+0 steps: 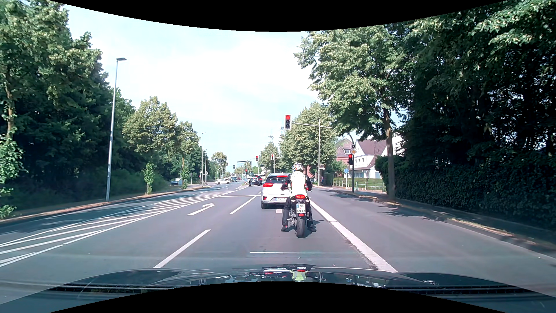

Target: Follow the waypoints while adhering to traffic rules and regulations

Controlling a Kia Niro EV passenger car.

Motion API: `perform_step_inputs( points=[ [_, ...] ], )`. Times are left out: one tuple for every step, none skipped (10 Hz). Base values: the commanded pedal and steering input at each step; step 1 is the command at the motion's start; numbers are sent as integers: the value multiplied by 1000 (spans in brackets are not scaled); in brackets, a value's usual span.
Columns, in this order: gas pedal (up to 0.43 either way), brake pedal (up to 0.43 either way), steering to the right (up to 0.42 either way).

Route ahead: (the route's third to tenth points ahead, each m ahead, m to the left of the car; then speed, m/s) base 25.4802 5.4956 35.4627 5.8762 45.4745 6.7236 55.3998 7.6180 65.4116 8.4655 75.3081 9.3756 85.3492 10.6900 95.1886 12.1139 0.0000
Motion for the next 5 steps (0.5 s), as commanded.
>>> perform_step_inputs(
  points=[
    [0, 0, -7],
    [0, 0, -7],
    [0, 0, -7],
    [0, 0, -7],
    [0, 0, -7]
  ],
)
